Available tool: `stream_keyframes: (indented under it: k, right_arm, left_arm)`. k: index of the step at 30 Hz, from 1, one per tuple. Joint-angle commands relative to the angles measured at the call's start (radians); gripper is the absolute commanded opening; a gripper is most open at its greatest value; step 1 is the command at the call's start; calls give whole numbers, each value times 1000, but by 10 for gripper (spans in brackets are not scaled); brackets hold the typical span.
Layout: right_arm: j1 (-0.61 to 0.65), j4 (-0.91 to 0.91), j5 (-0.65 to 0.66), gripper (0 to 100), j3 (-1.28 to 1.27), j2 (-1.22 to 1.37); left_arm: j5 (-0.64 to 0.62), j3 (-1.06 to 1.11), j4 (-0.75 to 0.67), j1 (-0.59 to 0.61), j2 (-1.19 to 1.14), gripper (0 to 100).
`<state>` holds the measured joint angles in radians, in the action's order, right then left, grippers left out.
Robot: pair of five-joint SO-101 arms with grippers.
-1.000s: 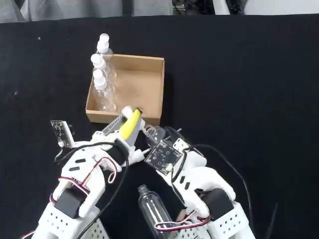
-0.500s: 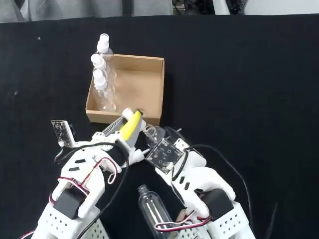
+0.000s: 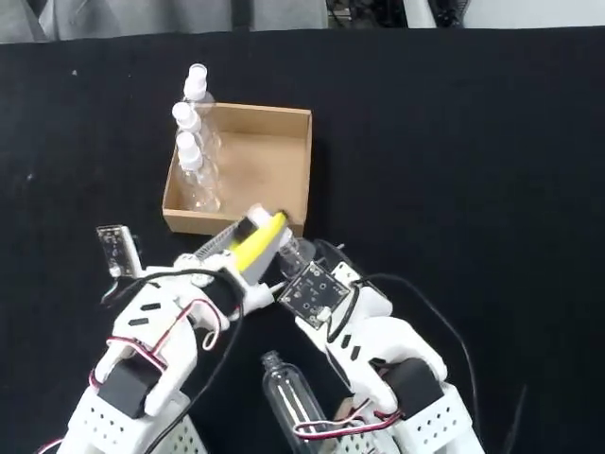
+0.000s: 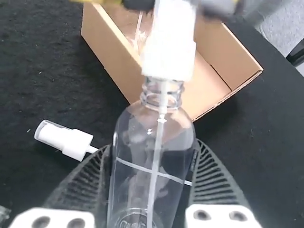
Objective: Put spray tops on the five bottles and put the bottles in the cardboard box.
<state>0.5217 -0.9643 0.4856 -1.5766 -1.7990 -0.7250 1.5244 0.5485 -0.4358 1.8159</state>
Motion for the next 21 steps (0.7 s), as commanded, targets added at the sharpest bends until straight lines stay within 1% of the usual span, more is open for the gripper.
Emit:
stream_keyframes:
  k: [1,4,9,18,21]
  right_arm:
    - [12,-2,-11,109,70,-108]
    - [14,-15,-11,109,70,-108]
    - [66,-35,-11,109,77,-108]
    - [60,-37,-11,109,111,-108]
    - [60,-35,-11,109,110,-108]
  left_arm:
    - [-43,-82,-2,51,8,212]
    - [-41,-79,-3,48,8,212]
    - [-41,-81,2,47,8,212]
    - [-41,-137,2,59,11,212]
    - [-41,-147,-2,96,11,212]
